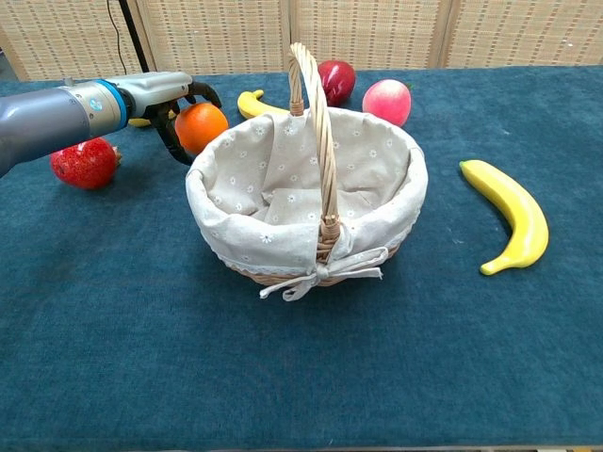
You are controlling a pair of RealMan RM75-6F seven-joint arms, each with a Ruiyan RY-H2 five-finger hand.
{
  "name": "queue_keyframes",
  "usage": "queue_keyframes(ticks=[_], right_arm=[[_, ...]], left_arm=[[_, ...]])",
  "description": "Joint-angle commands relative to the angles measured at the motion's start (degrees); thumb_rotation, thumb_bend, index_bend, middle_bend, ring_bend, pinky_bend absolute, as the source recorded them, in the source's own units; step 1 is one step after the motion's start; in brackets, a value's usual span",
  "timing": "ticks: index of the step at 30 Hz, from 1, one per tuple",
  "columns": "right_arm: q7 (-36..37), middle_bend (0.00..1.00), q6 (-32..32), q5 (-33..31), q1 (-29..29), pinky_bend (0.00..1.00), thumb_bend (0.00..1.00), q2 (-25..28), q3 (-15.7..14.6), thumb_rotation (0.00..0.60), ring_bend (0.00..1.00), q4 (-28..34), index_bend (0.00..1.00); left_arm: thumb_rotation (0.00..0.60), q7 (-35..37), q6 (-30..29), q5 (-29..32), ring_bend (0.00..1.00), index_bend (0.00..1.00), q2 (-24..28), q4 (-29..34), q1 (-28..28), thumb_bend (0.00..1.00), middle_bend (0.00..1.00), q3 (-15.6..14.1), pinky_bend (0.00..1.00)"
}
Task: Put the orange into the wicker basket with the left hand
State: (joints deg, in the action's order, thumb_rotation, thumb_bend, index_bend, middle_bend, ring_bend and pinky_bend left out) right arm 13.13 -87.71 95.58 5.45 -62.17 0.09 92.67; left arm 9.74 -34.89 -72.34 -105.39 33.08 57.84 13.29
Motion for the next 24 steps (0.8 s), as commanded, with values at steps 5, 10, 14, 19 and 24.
queue_keyframes(ticks=[5,10,14,19,24], right_arm=[[0.28,0.12,0.41,-0.25,0.16,0.10,0.16,-0.16,-0.07,0.600,0.14,-0.35,0.33],[0.56,0.12,0.48,-0.34,0.18,0.10,0.16,-0.23,-0.11,0.600,0.14,-0.52,0.34],[0.70,0.12,0.85,-0.64,0.29,0.10,0.16,-0.34,-0.11,0.600,0.14,-0.70,0.34],[1.16,0.12,1.46,-1.34,0.45,0.10,0.16,-0.50,-0.01,0.600,0.14,-0.96,0.34],[1.55,0.12,2.15,-1.95,0.73,0.10,0.16,-0.70,0.15,0.600,0.14,-1.34,0.34]], left_arm=[[0.600,3.62,-7.71,-3.26,0.53,0.67,-6.37,-9.54,-0.02,0.21,0.57,-1.08,0.55],[0.600,5.35,-9.51,-4.22,0.55,0.67,-6.25,-10.68,-0.67,0.22,0.57,-1.70,0.58],[0.600,5.97,-13.54,-5.17,0.55,0.67,-3.31,-7.15,-1.71,0.23,0.57,-1.79,0.58],[0.600,2.04,-22.00,-6.31,0.55,0.67,3.66,4.31,-4.53,0.23,0.57,-1.42,0.58],[0.600,-7.08,-28.70,-6.72,0.56,0.67,14.90,26.44,-8.66,0.23,0.57,-1.03,0.58]])
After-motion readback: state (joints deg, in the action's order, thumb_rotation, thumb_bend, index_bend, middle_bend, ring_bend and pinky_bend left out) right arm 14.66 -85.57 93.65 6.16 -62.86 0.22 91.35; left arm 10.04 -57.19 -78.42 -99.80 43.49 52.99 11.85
